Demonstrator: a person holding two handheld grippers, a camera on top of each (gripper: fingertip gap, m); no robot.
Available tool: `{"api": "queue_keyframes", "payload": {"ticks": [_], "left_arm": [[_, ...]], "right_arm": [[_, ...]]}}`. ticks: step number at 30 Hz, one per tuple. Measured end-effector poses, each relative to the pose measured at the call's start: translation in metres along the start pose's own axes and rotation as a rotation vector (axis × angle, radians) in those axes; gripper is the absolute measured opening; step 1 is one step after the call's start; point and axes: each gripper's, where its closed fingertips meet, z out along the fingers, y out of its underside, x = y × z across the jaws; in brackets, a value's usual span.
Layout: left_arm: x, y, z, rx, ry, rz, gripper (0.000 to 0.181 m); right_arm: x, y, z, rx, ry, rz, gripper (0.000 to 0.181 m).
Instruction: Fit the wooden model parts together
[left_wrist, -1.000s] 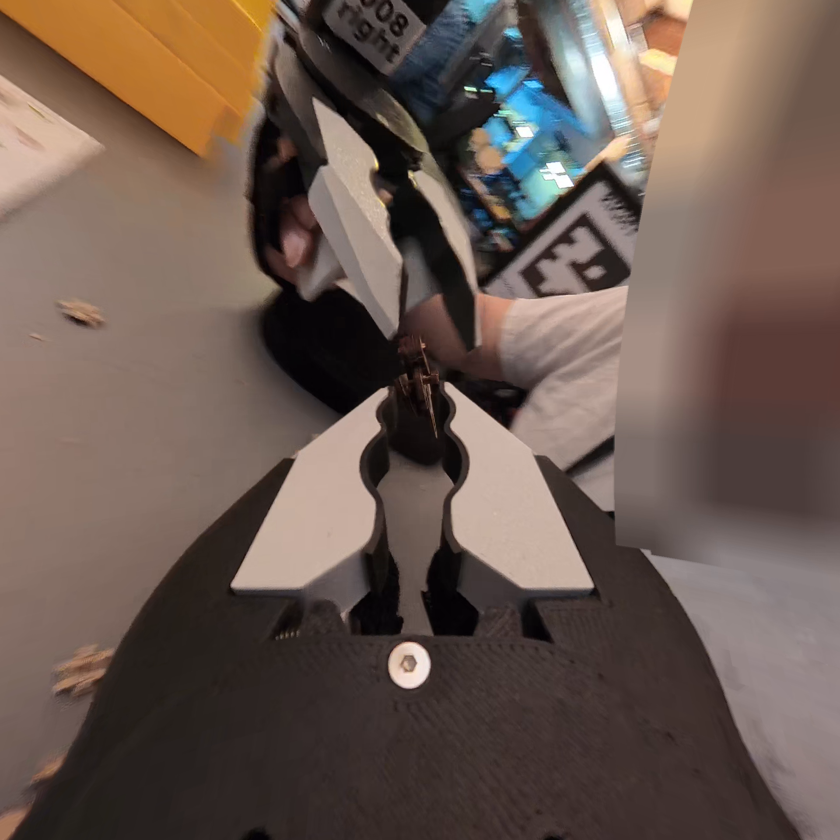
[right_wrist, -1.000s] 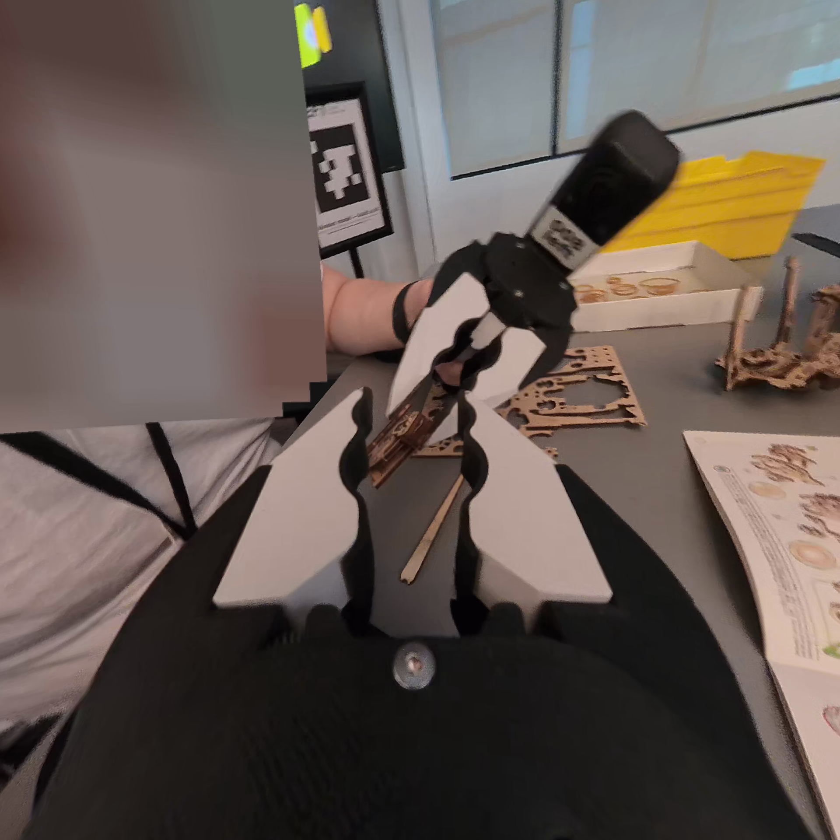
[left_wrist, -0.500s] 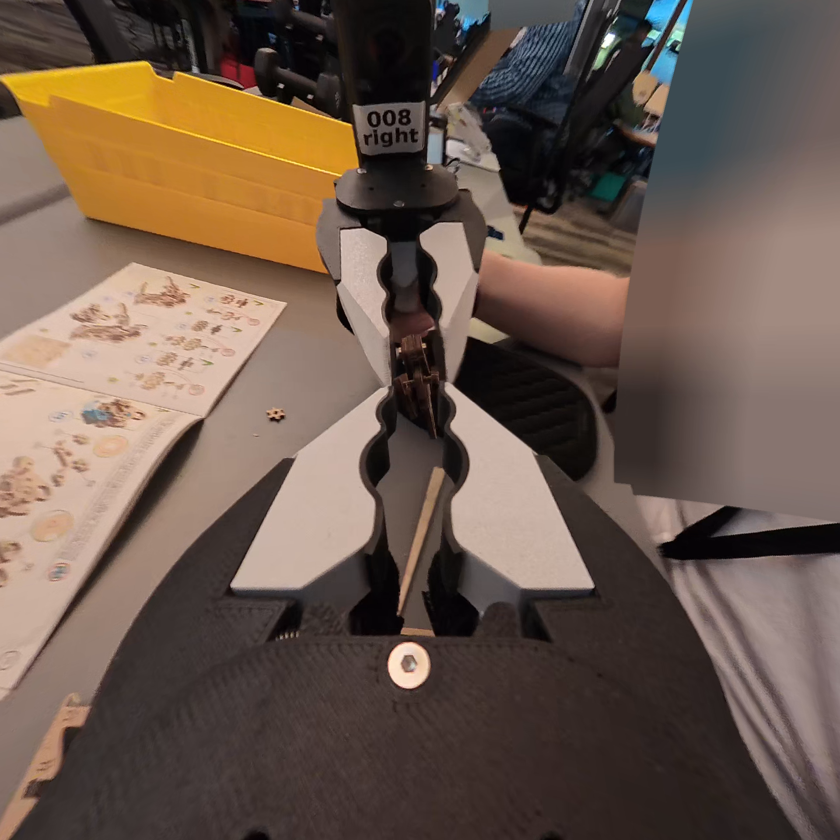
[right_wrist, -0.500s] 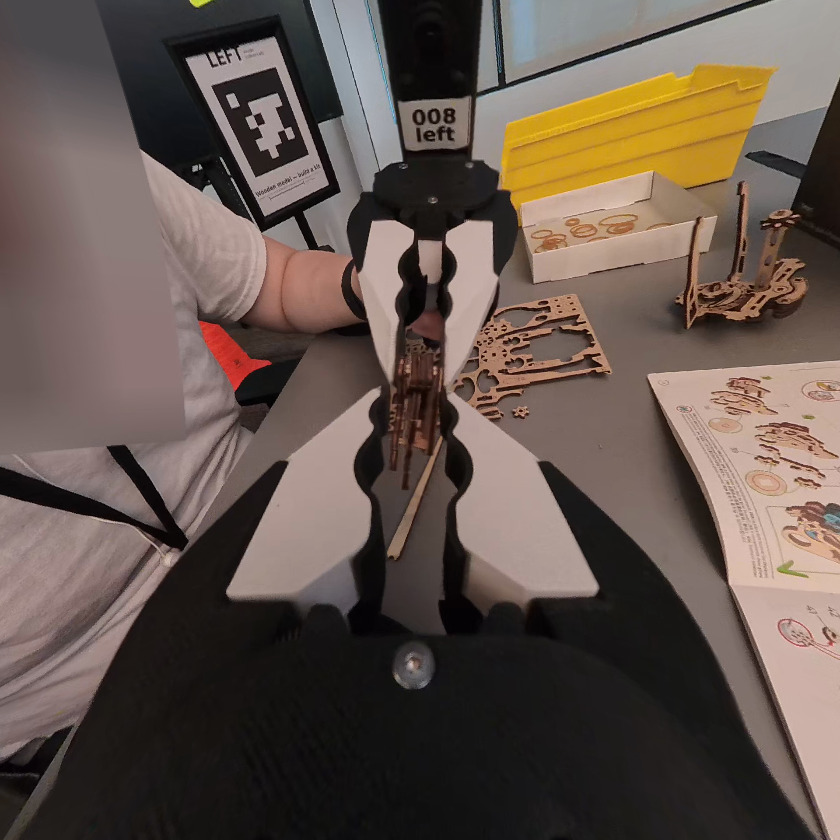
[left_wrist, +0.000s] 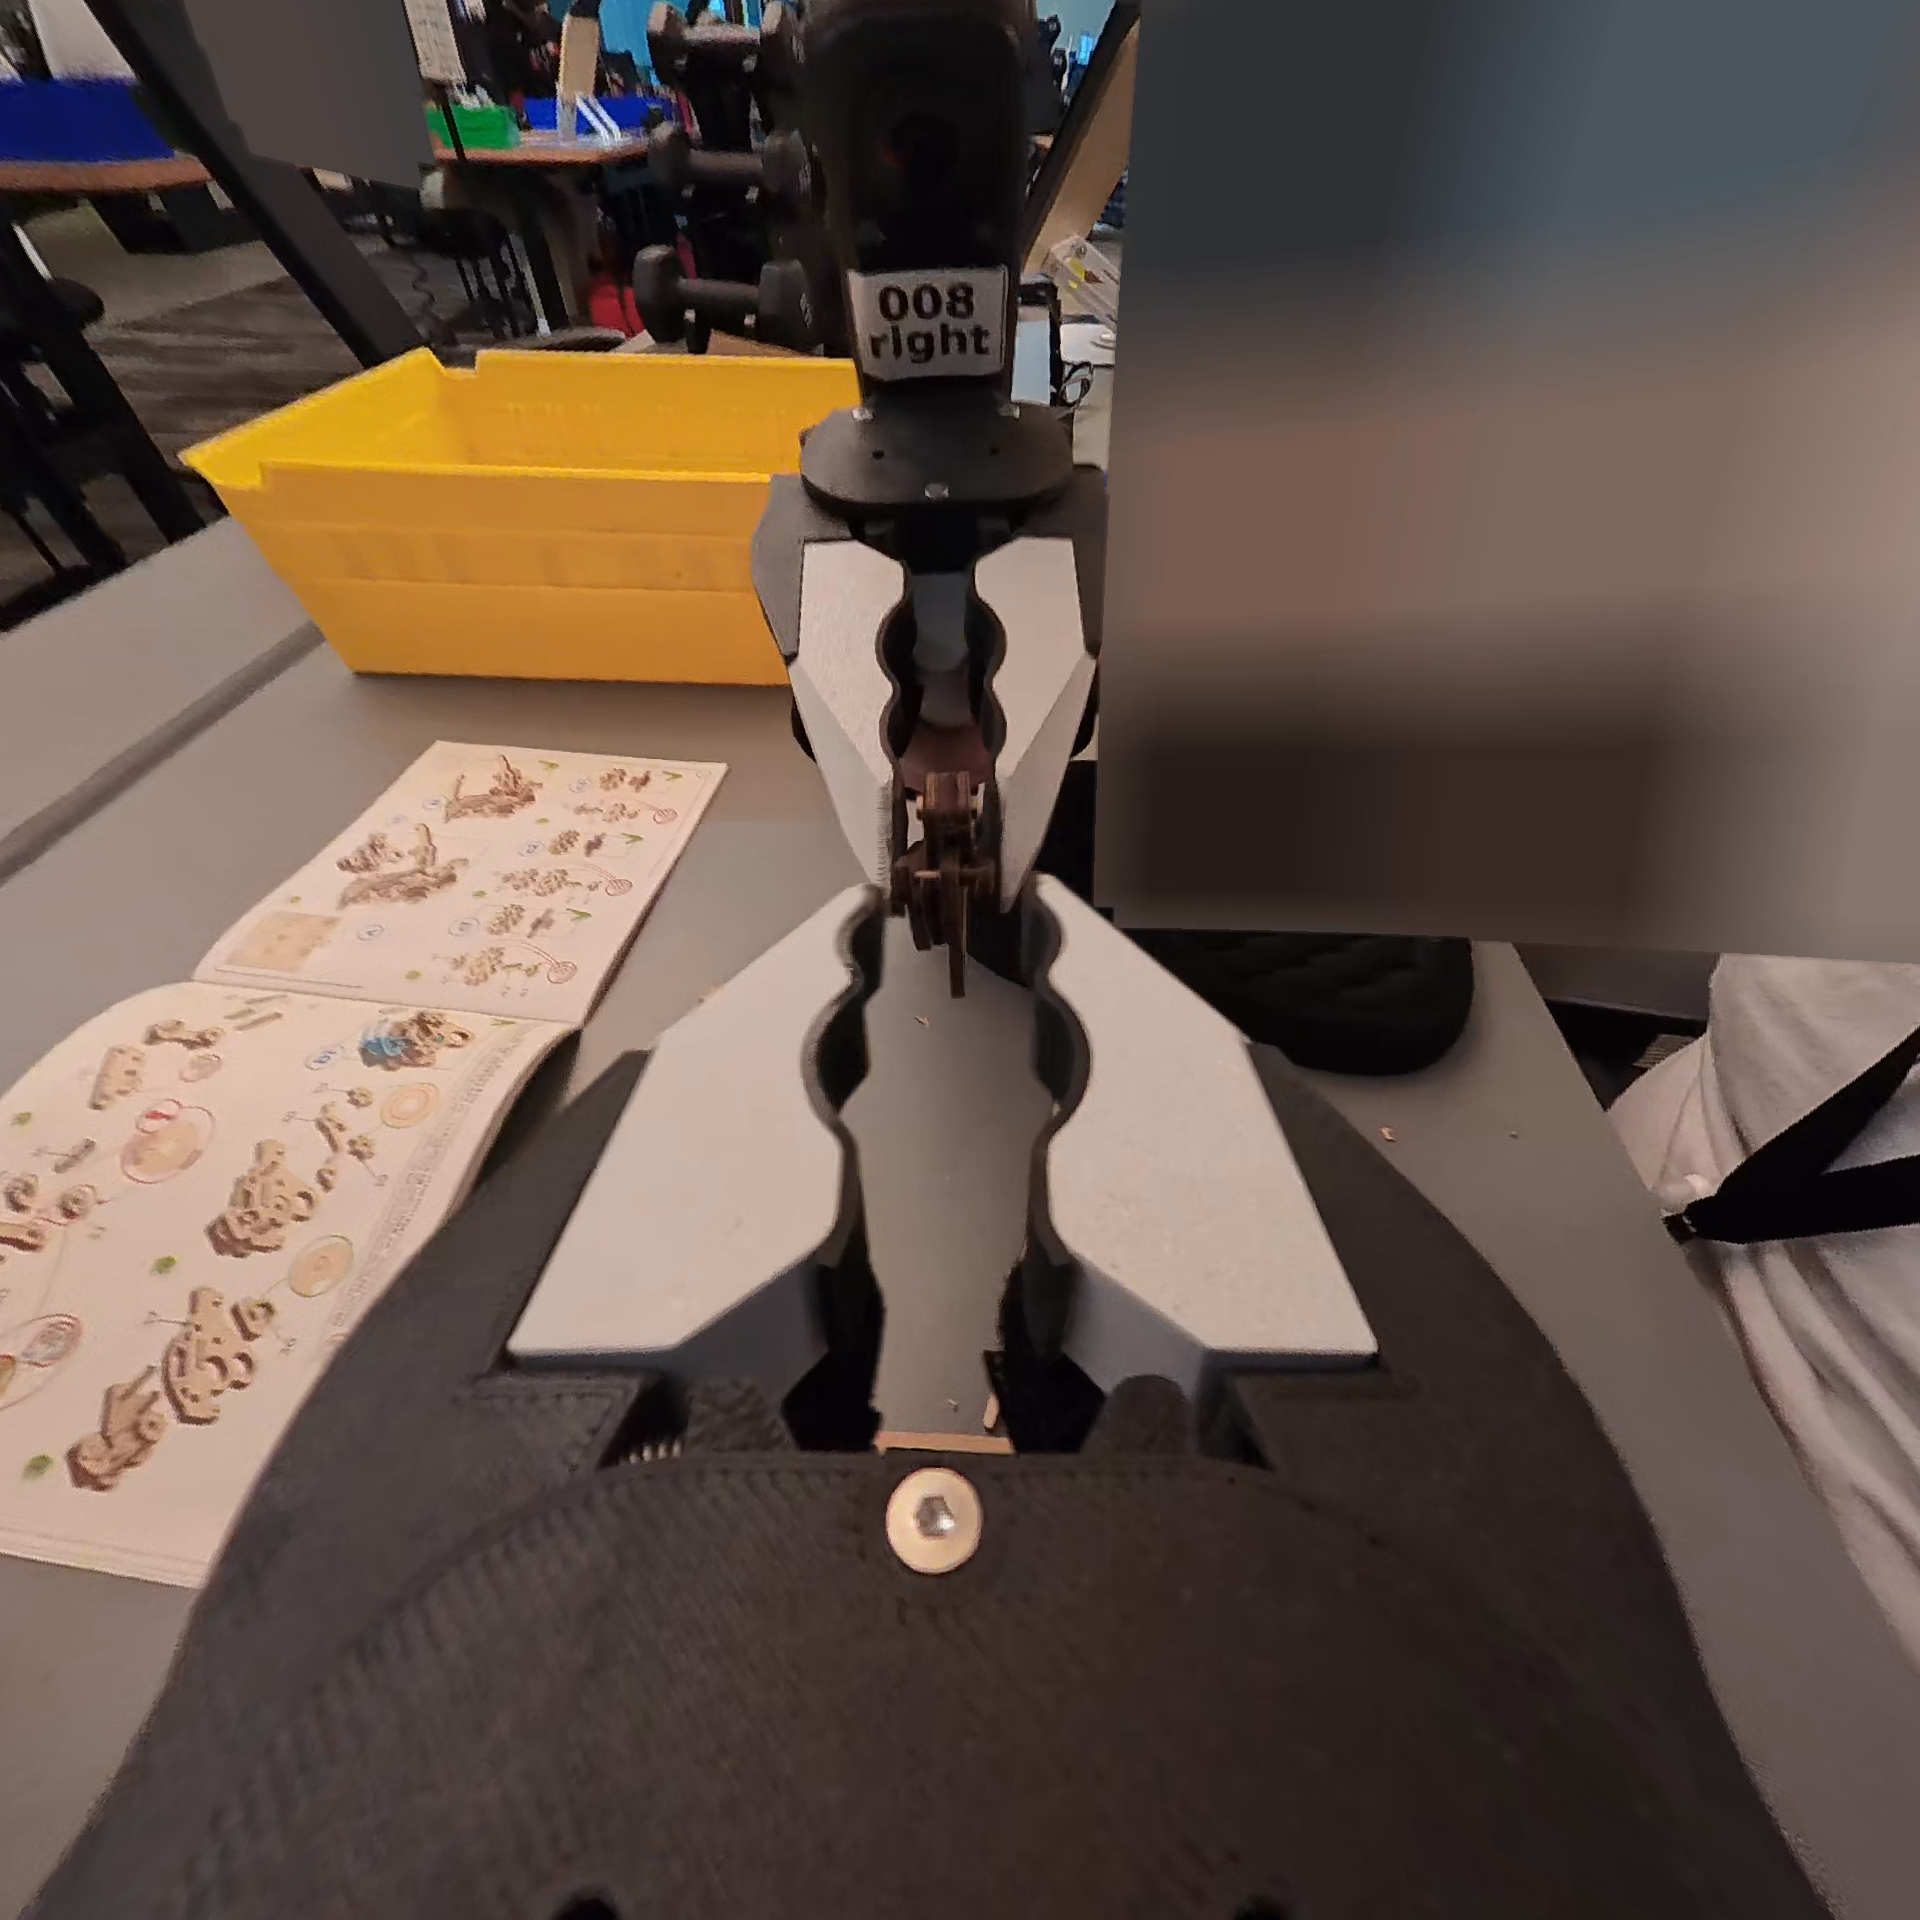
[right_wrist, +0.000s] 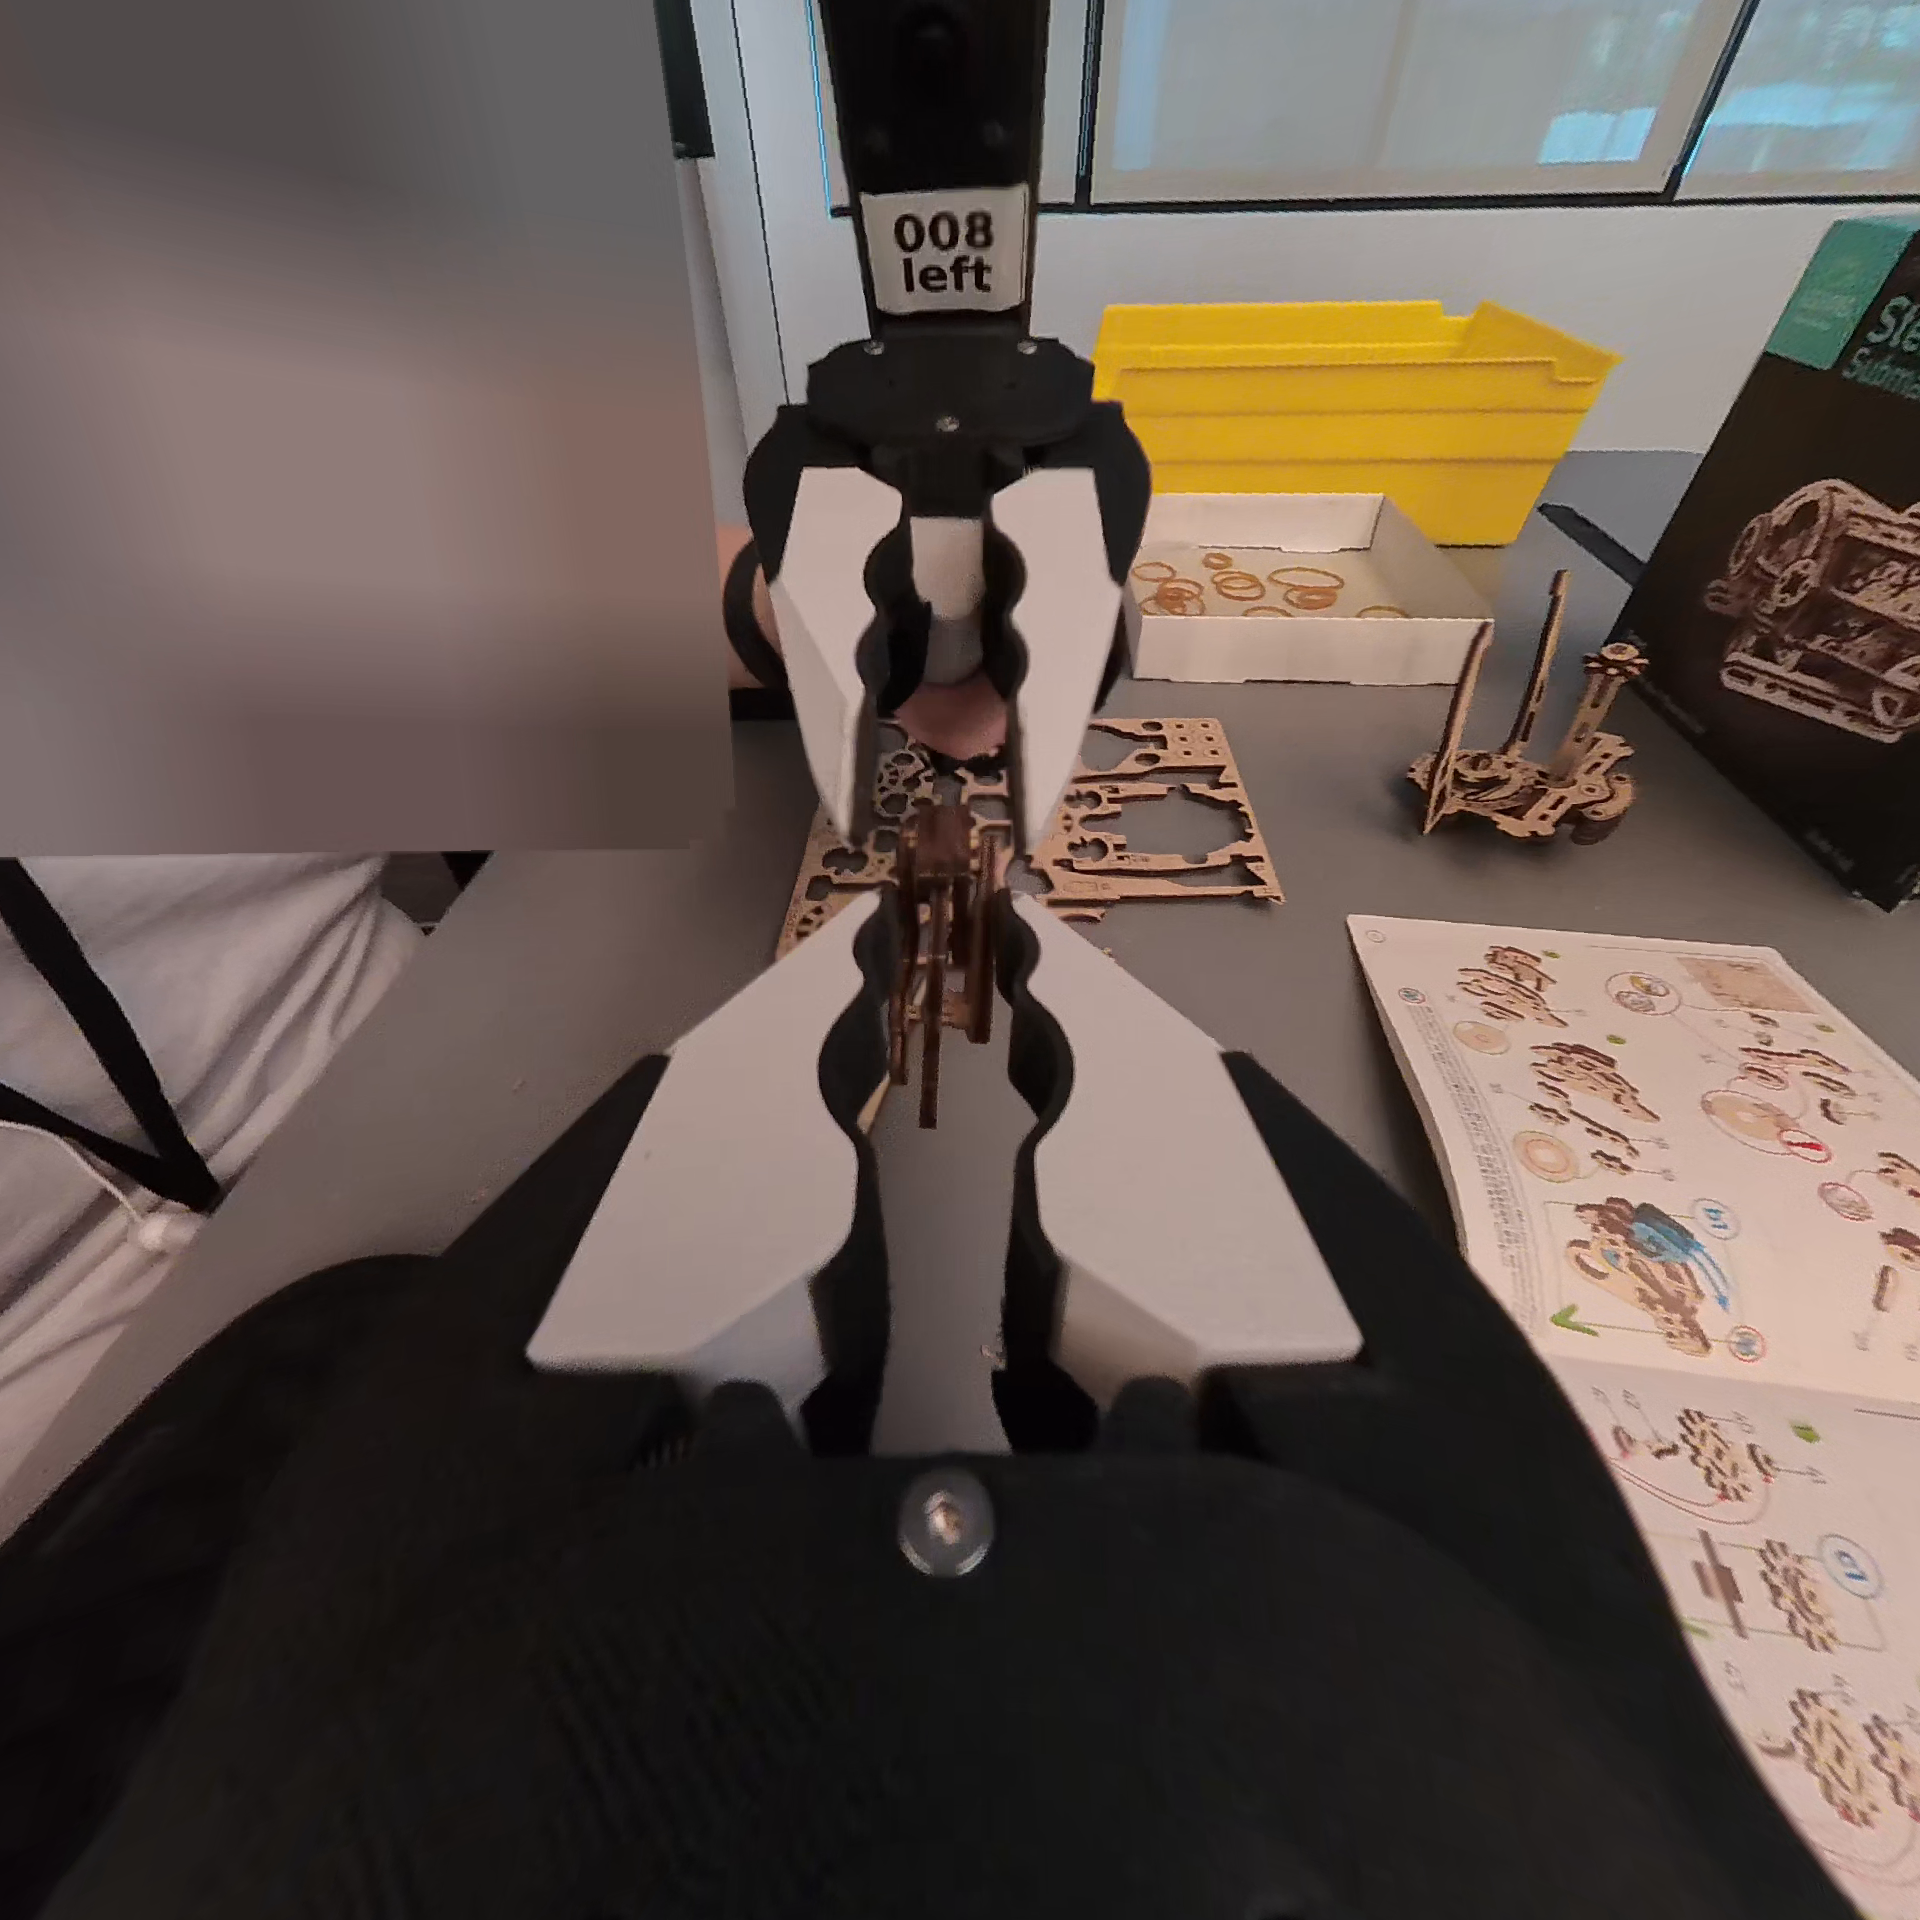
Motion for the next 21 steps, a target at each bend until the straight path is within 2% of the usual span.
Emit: {"api": "queue_keyframes", "payload": {"ticks": [2, 6, 9, 21], "left_arm": [[0.000, 0.000, 0.000, -0.006, -0.015, 0.032, 0.033], [0.000, 0.007, 0.003, -0.053, -0.048, 0.097, 0.028], [0.003, 0.011, 0.005, -0.079, -0.033, 0.114, 0.018], [0.000, 0.008, 0.001, -0.084, -0.036, 0.102, 0.017]], "right_arm": [[-0.001, 0.004, 0.001, -0.027, 0.001, -0.017, 0.014], [-0.003, 0.007, 0.004, -0.057, 0.013, -0.066, 0.014], [-0.004, 0.010, 0.006, -0.087, 0.024, -0.110, 0.014], [-0.001, 0.005, 0.007, -0.083, 0.086, -0.176, 0.014]]}}
